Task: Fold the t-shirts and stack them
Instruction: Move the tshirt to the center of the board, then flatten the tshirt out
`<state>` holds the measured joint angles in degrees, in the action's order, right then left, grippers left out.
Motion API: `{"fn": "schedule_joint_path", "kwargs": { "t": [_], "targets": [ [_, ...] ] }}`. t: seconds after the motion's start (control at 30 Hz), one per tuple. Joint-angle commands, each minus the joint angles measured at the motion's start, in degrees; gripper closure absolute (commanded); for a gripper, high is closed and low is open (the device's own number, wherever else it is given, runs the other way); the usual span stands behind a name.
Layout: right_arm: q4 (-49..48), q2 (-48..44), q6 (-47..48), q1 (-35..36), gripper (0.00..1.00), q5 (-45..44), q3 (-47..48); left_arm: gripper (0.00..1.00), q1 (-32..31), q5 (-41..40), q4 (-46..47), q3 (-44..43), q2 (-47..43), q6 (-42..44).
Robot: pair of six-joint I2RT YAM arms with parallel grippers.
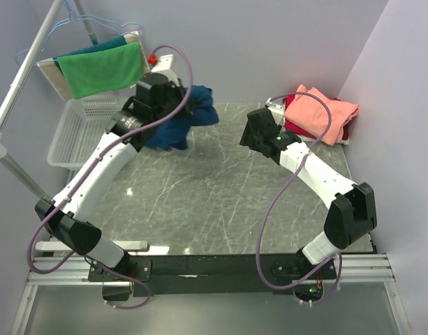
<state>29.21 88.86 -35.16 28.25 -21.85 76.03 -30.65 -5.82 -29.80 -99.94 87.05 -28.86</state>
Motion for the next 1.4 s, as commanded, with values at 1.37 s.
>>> {"fn": "schedule_joint_path", "kwargs": {
  "t": [1.37],
  "targets": [
    [-7.1, 24.8, 6.3, -1.4, 0.36, 21.9, 3.1, 0.99, -4.9, -30.2, -15.3, 22.6, 1.5, -24.0]
  ]
}}
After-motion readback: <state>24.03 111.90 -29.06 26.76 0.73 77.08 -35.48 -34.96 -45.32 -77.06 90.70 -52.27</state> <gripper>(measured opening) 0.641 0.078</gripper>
